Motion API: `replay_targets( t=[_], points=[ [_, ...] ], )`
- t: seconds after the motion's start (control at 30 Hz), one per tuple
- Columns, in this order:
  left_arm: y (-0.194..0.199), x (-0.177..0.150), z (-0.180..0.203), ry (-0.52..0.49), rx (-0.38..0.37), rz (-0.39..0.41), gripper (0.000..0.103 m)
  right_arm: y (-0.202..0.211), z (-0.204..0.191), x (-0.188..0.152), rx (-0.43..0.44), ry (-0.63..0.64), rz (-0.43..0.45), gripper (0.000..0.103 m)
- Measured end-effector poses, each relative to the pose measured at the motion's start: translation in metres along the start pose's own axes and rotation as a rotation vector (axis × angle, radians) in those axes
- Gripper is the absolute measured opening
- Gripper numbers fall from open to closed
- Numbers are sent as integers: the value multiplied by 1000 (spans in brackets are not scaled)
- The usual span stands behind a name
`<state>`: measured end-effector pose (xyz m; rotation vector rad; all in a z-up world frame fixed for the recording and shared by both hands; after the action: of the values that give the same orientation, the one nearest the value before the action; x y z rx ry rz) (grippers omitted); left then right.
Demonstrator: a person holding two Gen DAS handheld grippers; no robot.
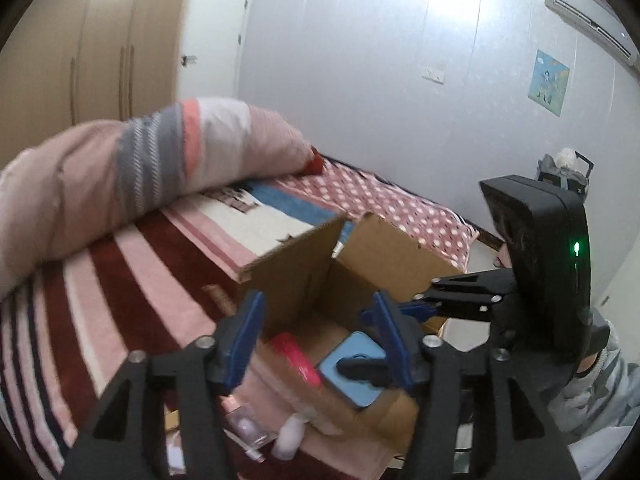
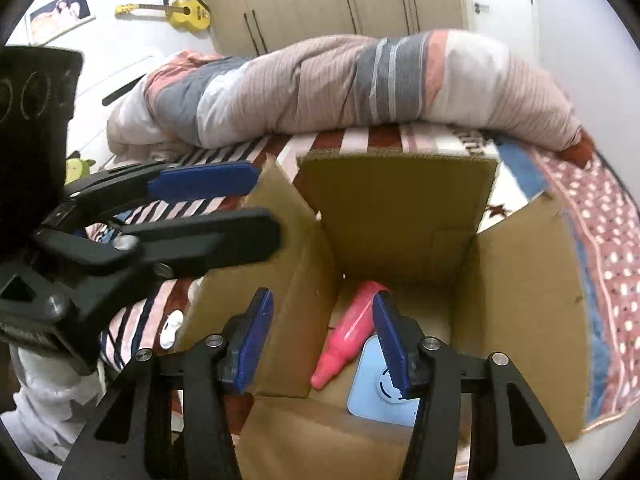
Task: Organize rigid objects
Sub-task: 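Lower the pink bottle into the cardboard box and open the right gripper, then grasp the white lens case with the left gripper while the right gripper grasps the white card reader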
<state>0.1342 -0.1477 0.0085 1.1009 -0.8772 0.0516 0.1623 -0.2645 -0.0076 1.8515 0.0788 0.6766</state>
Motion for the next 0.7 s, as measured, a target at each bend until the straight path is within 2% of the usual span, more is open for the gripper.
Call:
replay_targets(
  t=[0.07, 0.1, 0.2, 0.27, 0.4, 0.53, 0.7],
  points=[
    [23, -10, -11, 32, 19, 51, 72, 12, -11, 1, -7, -1, 35, 48],
    [31, -14, -18, 54, 30, 69, 73, 18, -18, 1, -8, 1, 52, 48],
    [57, -34, -43, 146, 111, 98, 73, 30, -43, 3, -29, 26, 115, 48],
    [72, -52, -56, 172, 149, 111, 73, 39, -69, 7, -50, 67, 169, 48],
    [87, -96, -88, 244, 236, 108, 73, 47, -113, 8, -31, 151, 245, 48],
    [86, -144, -115, 320, 275, 91, 73, 21, -155, 9, 20, 222, 195, 48],
    [56, -194, -130, 370, 270, 35, 73, -29, -176, 4, 52, 260, 94, 48]
  ],
)
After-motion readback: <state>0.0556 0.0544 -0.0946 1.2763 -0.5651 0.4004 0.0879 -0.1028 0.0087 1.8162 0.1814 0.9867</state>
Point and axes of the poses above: each gripper's, at about its wrist camera, not at the fingertips, and y roughly against the way its jaws point, z to its right, x to its top, the point moved 6 cm from there along -y, roughly the way its jaws point, and after that the axes turned 15 degrees about -z, right-handed, at the moved point
